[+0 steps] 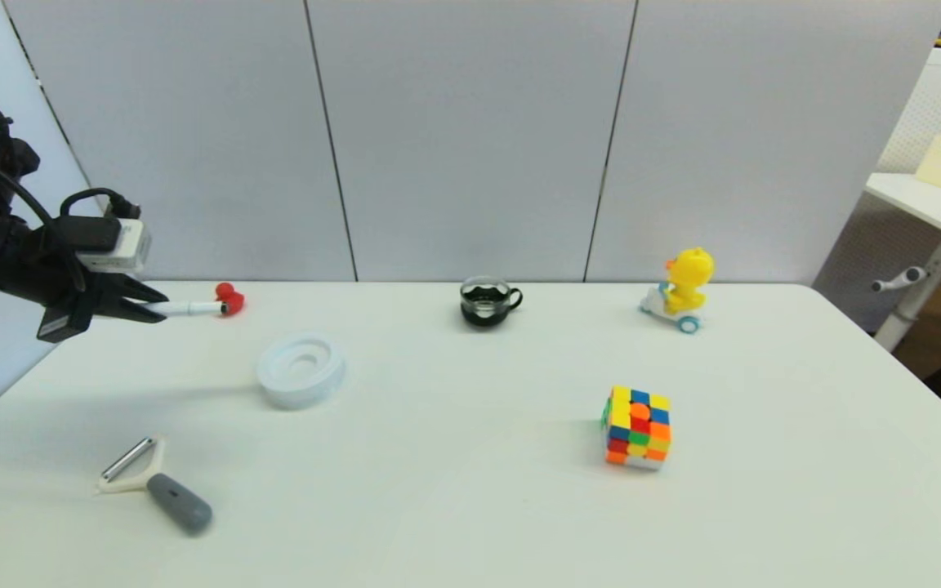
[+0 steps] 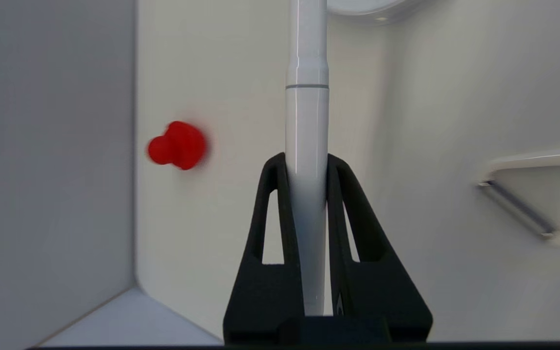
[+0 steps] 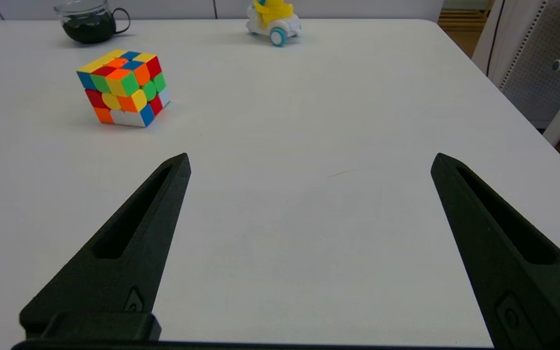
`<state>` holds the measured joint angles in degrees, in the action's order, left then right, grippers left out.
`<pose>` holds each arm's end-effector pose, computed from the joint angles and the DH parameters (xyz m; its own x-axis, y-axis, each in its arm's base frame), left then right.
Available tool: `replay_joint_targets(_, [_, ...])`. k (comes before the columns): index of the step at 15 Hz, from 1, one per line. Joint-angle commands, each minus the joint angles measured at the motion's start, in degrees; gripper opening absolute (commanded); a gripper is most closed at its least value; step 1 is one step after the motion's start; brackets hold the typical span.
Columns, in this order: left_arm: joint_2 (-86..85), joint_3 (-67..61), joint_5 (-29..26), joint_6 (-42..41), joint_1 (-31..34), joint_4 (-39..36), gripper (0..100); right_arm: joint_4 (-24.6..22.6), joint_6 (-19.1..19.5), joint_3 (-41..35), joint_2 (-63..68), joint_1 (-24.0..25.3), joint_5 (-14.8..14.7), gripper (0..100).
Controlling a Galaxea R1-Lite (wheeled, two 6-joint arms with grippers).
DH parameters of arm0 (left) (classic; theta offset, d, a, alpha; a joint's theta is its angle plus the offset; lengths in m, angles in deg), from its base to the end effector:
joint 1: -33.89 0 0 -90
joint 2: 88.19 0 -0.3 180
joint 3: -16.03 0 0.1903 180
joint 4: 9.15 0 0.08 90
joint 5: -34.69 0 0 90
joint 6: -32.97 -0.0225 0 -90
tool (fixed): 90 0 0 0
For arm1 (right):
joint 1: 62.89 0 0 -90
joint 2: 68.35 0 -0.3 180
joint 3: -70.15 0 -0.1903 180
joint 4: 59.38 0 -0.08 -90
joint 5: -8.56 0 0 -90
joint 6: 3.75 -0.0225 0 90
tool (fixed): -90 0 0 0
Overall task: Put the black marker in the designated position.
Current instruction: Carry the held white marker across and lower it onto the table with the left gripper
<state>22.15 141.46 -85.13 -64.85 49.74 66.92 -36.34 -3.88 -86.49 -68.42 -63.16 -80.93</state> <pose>0.3266 0.0811 0.2438 0.5407 -0.3634 -0.7587 0.8340 0.1141 0.5398 -0.0229 0.0003 0.0760 1.0000 0.0042 0.0068 -0.0042 1.0000 0.0022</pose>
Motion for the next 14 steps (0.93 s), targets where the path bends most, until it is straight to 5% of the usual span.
replay_joint_targets(1, [10.42,10.44,0.11,-0.62,0.06,0.3,0,-0.02,-0.04,0.0,0.07,0.0,0.02,100])
replay_joint_targets(14, [22.91,10.88,-3.93,0.08,1.2,-1.55,0,-0.02,-0.04,0.0,0.07,0.0,0.02,100])
